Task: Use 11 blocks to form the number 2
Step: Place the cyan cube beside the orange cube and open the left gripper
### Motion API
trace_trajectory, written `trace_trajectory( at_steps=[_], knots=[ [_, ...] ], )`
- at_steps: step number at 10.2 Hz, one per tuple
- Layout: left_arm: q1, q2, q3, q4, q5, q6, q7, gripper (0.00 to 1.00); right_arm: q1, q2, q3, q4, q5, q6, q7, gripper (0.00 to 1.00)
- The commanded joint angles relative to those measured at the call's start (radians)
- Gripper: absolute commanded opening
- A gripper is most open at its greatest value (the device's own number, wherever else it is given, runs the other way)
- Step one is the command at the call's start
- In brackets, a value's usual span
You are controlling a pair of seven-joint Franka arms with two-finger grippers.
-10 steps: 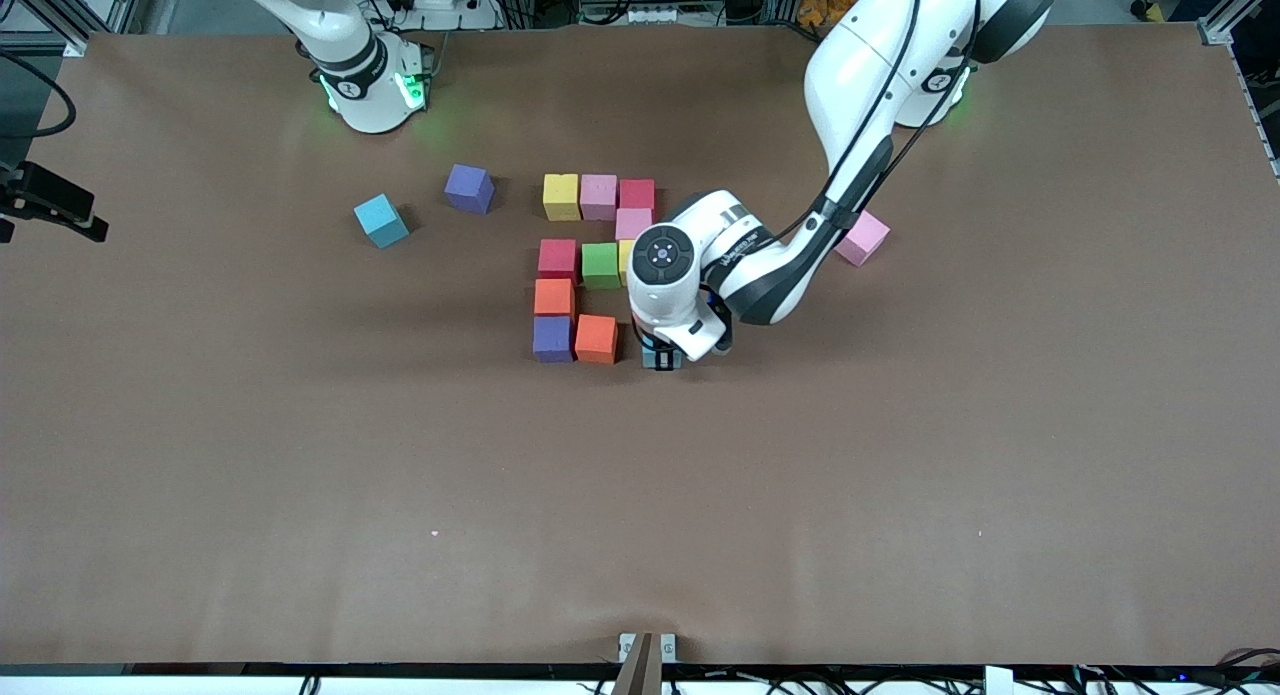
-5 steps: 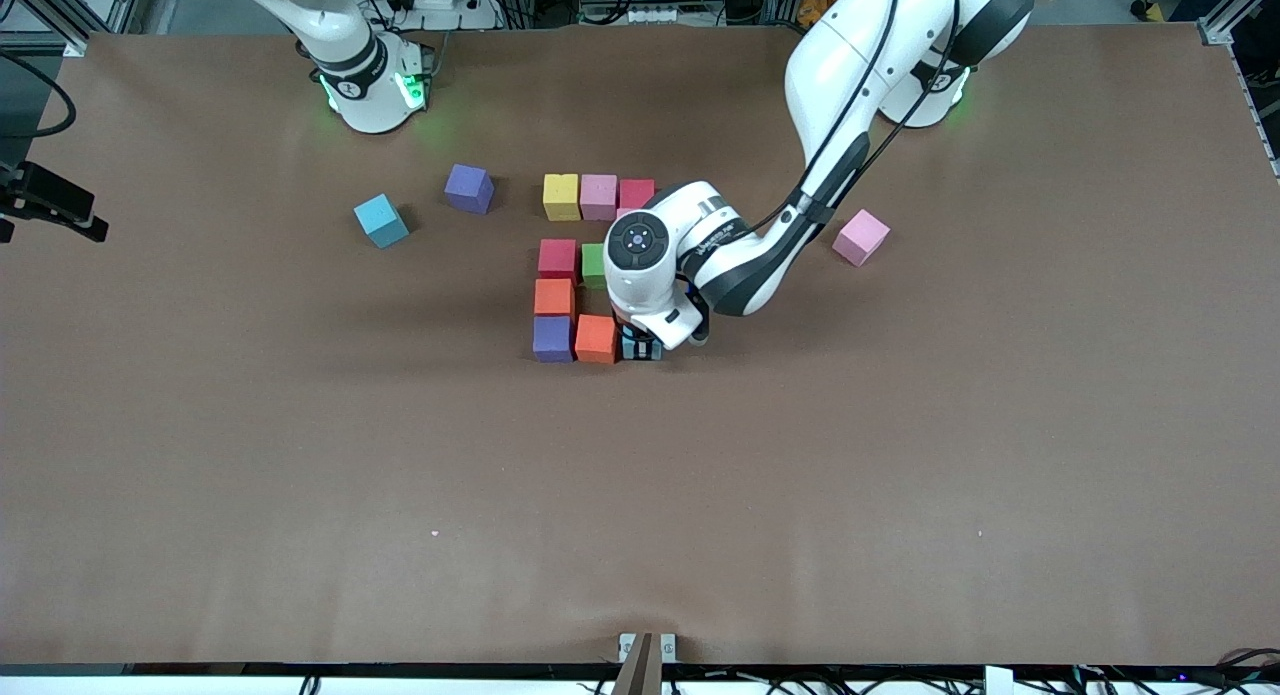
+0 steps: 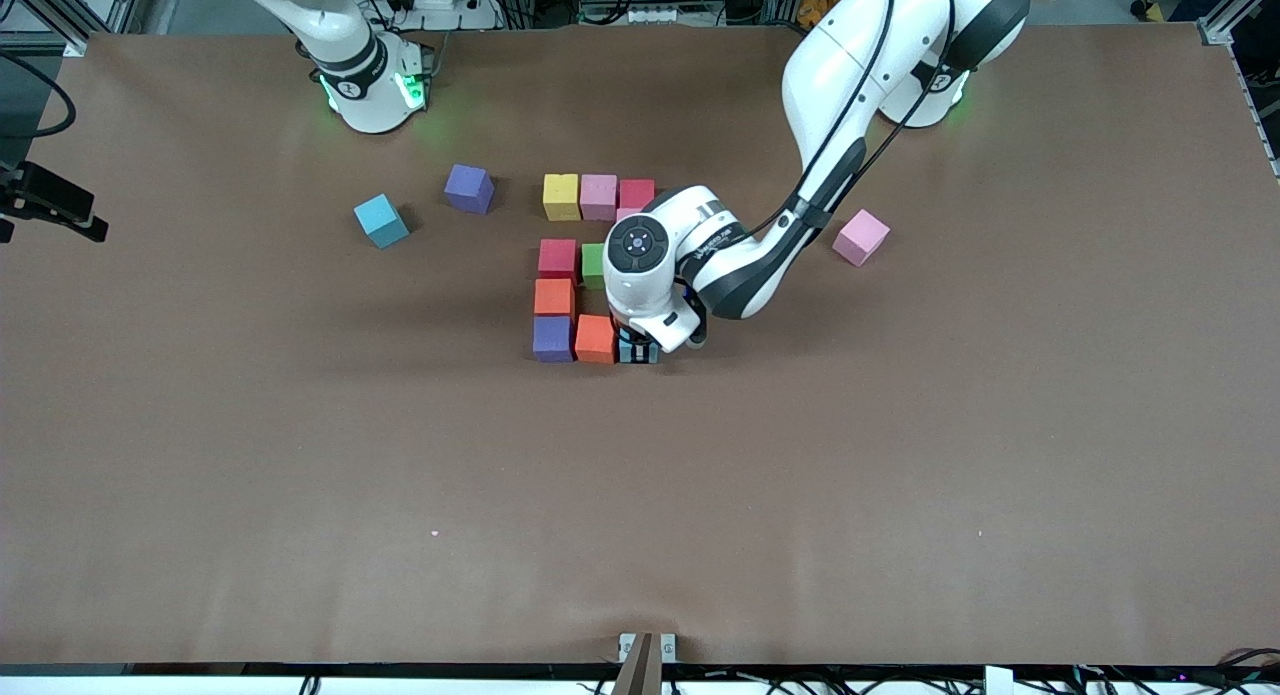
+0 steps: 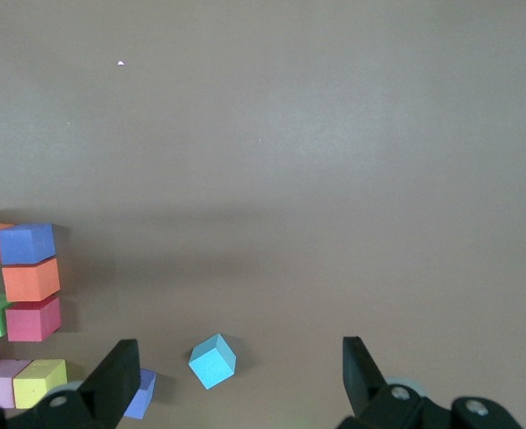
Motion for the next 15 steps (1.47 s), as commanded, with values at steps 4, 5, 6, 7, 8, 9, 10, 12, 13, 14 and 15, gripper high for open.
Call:
trace_trajectory(
  at_steps=[4,5,6,7,8,9,10,12,13,14,15],
  knots=[
    [-0.022,0.025,0.012,0.03,-0.012,0.012,-0.027,0.25,-0.017,-0.003,0.01,0.008,-0.008,-0.007,-0.012,1.0],
    [-0.02,0.023,0.012,0.03,-0.012,0.012,-0.027,0.64,-0.017,-0.001,0.012,0.008,-0.009,-0.007,-0.012,1.0],
    [-0.02,0.023,0.012,0.03,-0.011,0.012,-0.029,1.0,-0.017,-0.003,0.012,0.008,-0.008,-0.007,-0.012,1.0],
    [-0.019,0.023,0.012,0.03,-0.011,0.012,-0.029,1.0,-0.017,-0.003,0.01,0.008,-0.009,-0.006,-0.012,1.0],
    [-0.017,0.017,0.012,0.029,-0.011,0.012,-0.027,1.0,-0.017,-0.003,0.01,0.008,-0.009,-0.007,-0.012,1.0],
    [-0.011,0.008,0.01,0.029,-0.011,0.004,-0.027,1.0,-0.017,-0.001,0.01,0.008,-0.008,-0.006,-0.012,1.0],
    [-0.008,-0.007,0.01,0.029,-0.009,-0.012,-0.026,1.0,-0.017,-0.001,0.01,0.008,-0.009,-0.006,-0.012,1.0],
    [0.006,-0.043,0.009,0.027,-0.009,-0.075,-0.023,1.0,-0.017,-0.003,0.01,0.008,-0.009,-0.007,-0.012,1.0],
    [0.007,-0.059,0.007,0.027,-0.009,-0.095,-0.021,1.0,-0.017,-0.003,0.012,0.008,-0.008,-0.007,-0.012,1.0],
    [0.012,-0.073,0.003,0.027,-0.009,-0.118,-0.018,1.0,-0.017,-0.003,0.012,0.007,-0.008,-0.007,-0.012,1.0],
    [0.02,-0.087,-0.008,0.027,-0.008,-0.144,-0.016,1.0,-0.016,-0.003,0.01,0.008,-0.008,-0.007,-0.012,1.0]
  ],
)
